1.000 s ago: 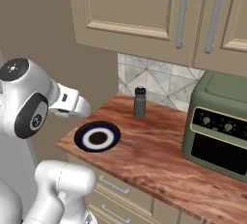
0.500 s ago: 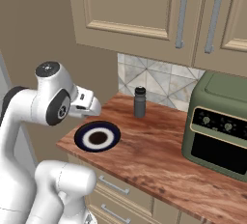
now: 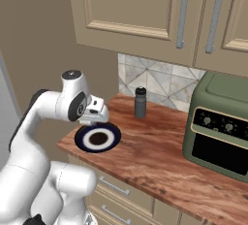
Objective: Pick the marshmallow from the microwave and place it on plate located on the counter.
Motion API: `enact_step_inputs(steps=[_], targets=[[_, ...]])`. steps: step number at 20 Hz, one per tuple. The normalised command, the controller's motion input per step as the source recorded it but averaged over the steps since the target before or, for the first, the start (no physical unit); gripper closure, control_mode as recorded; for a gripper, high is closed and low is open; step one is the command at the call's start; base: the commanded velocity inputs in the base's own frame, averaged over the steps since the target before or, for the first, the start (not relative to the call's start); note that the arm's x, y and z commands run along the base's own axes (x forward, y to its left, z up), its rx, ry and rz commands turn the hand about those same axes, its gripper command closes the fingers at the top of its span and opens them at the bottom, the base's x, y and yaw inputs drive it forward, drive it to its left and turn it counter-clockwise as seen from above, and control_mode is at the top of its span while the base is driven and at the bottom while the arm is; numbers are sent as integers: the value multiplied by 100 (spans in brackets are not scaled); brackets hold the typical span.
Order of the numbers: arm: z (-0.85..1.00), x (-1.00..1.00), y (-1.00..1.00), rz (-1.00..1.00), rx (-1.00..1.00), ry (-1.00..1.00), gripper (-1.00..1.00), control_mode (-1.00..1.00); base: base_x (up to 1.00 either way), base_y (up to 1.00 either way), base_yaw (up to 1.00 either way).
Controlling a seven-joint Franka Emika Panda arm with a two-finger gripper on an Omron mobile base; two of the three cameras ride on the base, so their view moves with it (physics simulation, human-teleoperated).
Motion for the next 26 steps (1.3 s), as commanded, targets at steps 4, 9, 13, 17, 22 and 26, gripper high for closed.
enact_step_inputs(steps=[4,9,13,17,22,26], targets=[[-52,51,0,7,0,18,100,-100,0,0,0],[-47,45,0,6,0,14,100,-100,0,0,0],[-58,59,0,7,0,6,100,-100,0,0,0],[-67,48,0,5,0,5,100,-100,0,0,0],[-56,15,0,2,0,5,100,-100,0,0,0],[-48,10,0,0,0,2,100,-100,0,0,0]])
